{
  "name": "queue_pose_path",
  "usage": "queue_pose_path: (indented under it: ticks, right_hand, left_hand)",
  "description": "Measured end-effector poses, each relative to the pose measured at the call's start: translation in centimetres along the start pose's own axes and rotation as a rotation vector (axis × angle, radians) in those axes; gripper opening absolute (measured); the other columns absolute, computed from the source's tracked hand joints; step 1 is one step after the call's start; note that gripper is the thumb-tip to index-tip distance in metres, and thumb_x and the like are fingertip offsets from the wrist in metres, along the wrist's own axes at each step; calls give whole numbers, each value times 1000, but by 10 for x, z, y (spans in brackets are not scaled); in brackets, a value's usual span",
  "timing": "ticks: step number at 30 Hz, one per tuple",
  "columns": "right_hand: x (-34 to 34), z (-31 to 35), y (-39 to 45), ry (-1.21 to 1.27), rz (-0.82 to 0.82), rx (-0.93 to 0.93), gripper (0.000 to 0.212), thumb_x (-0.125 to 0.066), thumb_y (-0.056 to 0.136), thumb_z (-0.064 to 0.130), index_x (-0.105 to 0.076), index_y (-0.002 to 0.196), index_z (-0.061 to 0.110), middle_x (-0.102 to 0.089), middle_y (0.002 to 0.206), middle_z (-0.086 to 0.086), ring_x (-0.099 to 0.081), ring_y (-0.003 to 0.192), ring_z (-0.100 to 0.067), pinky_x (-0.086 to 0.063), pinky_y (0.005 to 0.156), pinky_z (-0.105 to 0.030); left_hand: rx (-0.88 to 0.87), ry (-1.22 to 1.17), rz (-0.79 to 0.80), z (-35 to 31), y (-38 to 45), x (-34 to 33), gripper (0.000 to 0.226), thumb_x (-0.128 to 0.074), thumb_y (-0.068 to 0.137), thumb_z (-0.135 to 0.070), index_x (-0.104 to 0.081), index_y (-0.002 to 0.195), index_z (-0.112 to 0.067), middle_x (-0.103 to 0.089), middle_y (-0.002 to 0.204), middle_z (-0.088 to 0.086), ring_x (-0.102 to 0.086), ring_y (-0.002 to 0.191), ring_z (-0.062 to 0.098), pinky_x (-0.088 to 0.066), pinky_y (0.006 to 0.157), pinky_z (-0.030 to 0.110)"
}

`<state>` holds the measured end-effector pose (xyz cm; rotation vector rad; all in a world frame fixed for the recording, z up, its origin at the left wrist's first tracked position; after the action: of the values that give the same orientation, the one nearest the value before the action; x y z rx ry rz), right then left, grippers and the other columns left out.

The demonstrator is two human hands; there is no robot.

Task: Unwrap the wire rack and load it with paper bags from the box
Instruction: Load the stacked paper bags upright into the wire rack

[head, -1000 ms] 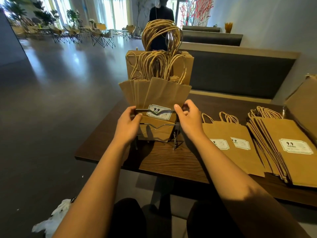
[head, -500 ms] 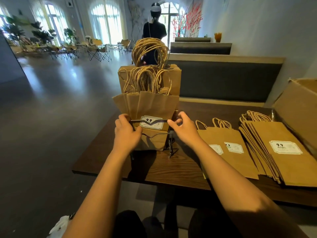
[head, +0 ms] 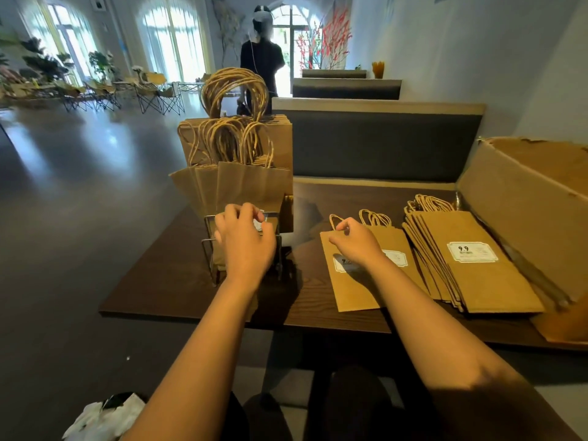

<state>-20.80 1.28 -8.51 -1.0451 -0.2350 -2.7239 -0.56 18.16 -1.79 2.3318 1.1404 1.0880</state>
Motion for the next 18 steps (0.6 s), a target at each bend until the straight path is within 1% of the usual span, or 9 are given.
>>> queue_pose_path:
  ticks: [2, 3, 5, 8, 10, 12, 14, 16, 18]
  right_hand:
    - [4, -30, -2, -246, 30, -108, 51, -64, 86, 56, -53, 129, 31, -54, 138, -8, -51, 123, -32, -48, 96, -48]
    - [6, -47, -6, -350, 53, -167, 64, -61, 85, 65, -48, 137, 31, -47, 146, -10, -44, 132, -37, -42, 103, -53]
    - [6, -72, -19, -514, 58, -243, 84, -48, 84, 81, -37, 150, 31, -33, 159, -14, -28, 145, -43, -27, 114, -58]
    - [1, -87, -36, -642, 0, -229, 86, -25, 85, 87, -31, 154, 37, -21, 167, -8, -12, 152, -43, -10, 119, -63]
    - [-5, -83, -39, -636, -3, -211, 82, -21, 88, 84, -32, 155, 38, -20, 167, -5, -9, 152, -45, -5, 117, -67]
    - [-9, -80, -41, -644, 13, -216, 78, -21, 91, 80, -30, 156, 37, -19, 168, -4, -8, 152, -45, -4, 117, -68]
    - [-12, -78, -43, -657, 12, -217, 73, -22, 94, 75, -29, 156, 37, -21, 167, -3, -10, 152, -44, -7, 117, -67]
    - [-10, -75, -42, -671, 24, -210, 70, -24, 96, 72, -32, 155, 37, -26, 165, -2, -18, 150, -42, -16, 115, -65]
    - [-4, -65, -36, -674, 35, -164, 65, -28, 96, 70, -44, 148, 34, -43, 155, -3, -36, 142, -39, -31, 110, -59]
  left_hand:
    - [-79, -61, 14, -15, -9, -12, 10, -60, 86, -13, -52, 84, -19, -53, 91, -3, -50, 91, 20, -42, 83, 44]
    - [-105, -95, 31, -21, -14, -20, 9, -59, 85, -12, -52, 83, -17, -53, 85, -3, -50, 83, 19, -44, 77, 43]
    - [-137, -140, 96, -29, -25, -35, 9, -60, 88, -9, -54, 84, -15, -54, 82, -2, -51, 77, 16, -45, 69, 37]
    - [-126, -196, 278, -32, -44, -72, 9, -60, 91, -9, -57, 87, -16, -59, 79, -6, -57, 74, 11, -49, 68, 36]
    - [-2, -171, 465, -20, -58, -104, 3, -62, 92, -13, -60, 94, -15, -63, 84, -6, -62, 80, 12, -53, 76, 37]
    - [95, -28, 615, -5, -76, -133, 15, -63, 94, -26, -61, 104, -16, -67, 102, 2, -63, 102, 25, -51, 89, 41]
    - [76, 93, 656, 3, -91, -147, 29, -60, 93, -37, -59, 118, -21, -63, 120, 4, -51, 120, 29, -42, 96, 42]
    - [66, 84, 636, 2, -96, -150, 39, -60, 92, -42, -56, 127, -25, -59, 126, 1, -45, 123, 28, -37, 98, 44]
    - [101, 25, 615, 1, -90, -149, 40, -59, 86, -47, -59, 122, -28, -62, 120, -2, -49, 120, 26, -38, 98, 43]
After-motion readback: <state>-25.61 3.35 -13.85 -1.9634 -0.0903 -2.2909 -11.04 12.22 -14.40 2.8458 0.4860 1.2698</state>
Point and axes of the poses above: each hand's wrist, its own y-axis towards the middle knuckle, its own x-axis out of the back of the hand, z = x × y, the point moved 5 cm from there along y, towards the middle knuckle
